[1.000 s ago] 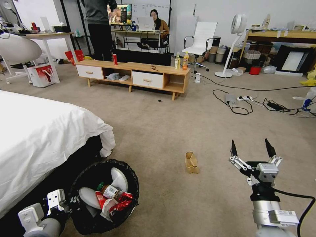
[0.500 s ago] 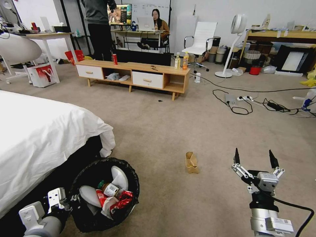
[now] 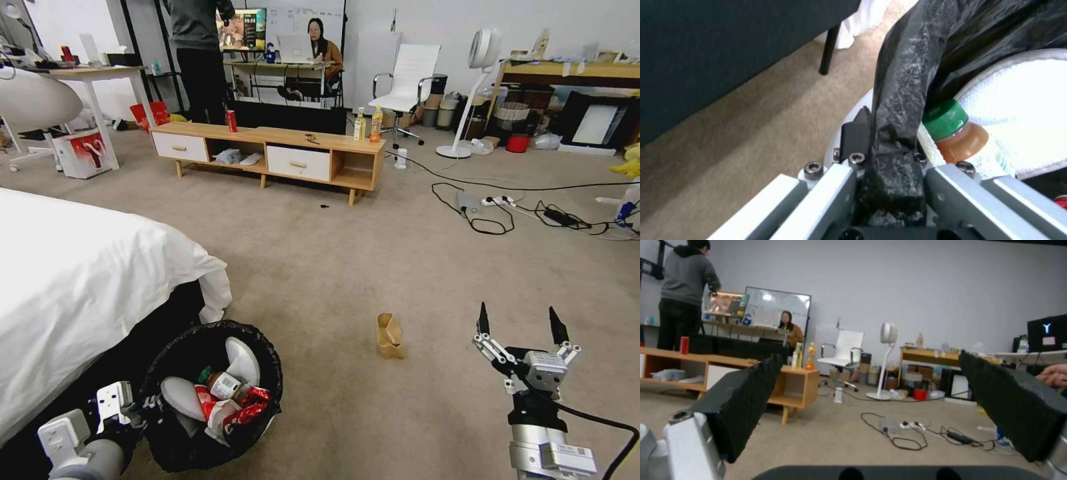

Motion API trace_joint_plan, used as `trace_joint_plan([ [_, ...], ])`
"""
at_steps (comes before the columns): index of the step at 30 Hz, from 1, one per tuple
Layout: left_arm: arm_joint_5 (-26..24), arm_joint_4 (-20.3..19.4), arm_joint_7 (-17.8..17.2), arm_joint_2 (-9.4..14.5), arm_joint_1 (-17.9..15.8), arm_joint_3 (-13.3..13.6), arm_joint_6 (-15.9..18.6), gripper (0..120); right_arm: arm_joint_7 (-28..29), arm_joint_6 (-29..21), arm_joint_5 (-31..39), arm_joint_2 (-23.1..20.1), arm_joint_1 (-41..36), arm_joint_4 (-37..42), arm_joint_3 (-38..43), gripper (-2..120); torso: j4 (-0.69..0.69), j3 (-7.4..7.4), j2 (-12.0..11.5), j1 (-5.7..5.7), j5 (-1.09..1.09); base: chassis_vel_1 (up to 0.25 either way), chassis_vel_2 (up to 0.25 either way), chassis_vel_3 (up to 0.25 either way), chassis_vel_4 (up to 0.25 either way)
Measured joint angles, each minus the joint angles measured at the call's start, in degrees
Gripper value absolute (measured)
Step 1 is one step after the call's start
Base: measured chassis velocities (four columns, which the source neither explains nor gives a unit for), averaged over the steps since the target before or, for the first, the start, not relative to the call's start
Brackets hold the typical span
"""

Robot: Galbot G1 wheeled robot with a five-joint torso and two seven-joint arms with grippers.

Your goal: Pick up the trash bin and place the garbage on the floor into it.

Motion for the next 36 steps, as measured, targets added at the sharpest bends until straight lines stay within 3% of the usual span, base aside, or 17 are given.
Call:
trace_joint_plan([
  [20, 0.49, -0.16, 0.26, -0.48, 0.47, 0.11, 0.05, 2, 0.79, 0.44, 0.23, -0.37, -0.12, -0.11, -0.26, 100, -0.02, 0.0, 0.0, 0.01, 0.0, -0.138, 0.146, 0.142, -0.142],
  [36, 1.87, -0.29, 3.07, -0.83, 1.24, -0.36, -0.21, 2, 0.52, 0.56, 0.37, -0.96, -0.51, 0.18, -0.32, 100, -0.01, -0.01, -0.01, 0.01, 0.0, -0.006, 0.005, 0.008, -0.008],
])
